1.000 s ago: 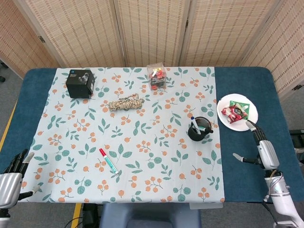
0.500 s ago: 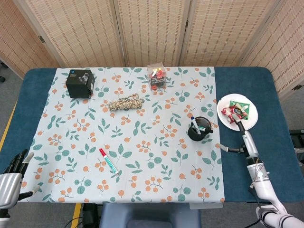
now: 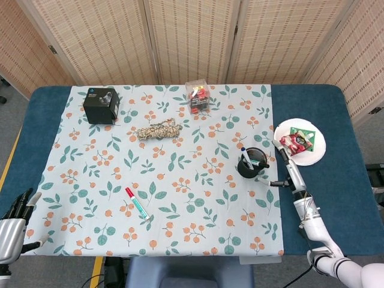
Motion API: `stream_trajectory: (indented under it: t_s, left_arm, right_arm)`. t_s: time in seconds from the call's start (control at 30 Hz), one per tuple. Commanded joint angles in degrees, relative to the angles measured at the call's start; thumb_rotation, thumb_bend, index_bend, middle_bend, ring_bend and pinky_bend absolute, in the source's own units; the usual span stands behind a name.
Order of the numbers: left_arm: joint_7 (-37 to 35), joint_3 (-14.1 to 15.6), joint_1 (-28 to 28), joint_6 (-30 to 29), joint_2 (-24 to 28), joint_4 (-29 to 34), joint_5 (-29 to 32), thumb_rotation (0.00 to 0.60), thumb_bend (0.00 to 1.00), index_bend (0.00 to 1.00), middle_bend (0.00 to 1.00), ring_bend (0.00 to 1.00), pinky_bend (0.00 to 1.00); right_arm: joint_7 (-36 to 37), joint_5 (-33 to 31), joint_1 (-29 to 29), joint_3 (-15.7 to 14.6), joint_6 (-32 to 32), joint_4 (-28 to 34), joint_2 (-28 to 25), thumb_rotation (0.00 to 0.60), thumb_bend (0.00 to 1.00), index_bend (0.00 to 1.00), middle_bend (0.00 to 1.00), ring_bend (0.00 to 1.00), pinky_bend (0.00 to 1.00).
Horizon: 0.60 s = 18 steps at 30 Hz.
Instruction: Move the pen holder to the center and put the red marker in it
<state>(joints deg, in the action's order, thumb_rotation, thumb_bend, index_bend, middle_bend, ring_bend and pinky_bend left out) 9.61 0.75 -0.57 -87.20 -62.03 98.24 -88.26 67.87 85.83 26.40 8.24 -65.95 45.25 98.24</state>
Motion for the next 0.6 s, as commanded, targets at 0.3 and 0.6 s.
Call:
stream_trajectory:
  t_s: [0.3,0.6]
  left_arm:
    - [0.02,-0.28,-0.19,0.38,0.04,-0.18,0.71,0.600,0.12,0.00,0.00,0.09,0.36]
    - [0.44,-0.82,-0.53,1.06,-0.05,-0.37,2.07,0.600,0.12,0.00,0.00,0.09,0.36]
  right_arm:
    - [2.54,-1.47,3.29,0.58,3.91,-7.21,5.70,0.600,0.07,0.00,0.02,0.00,0.00]
    - [3.53,-2.58,6.14,1.72,5.41,-13.50,10.83,0.600,0.11,0.16,0.19,0.12,0.14]
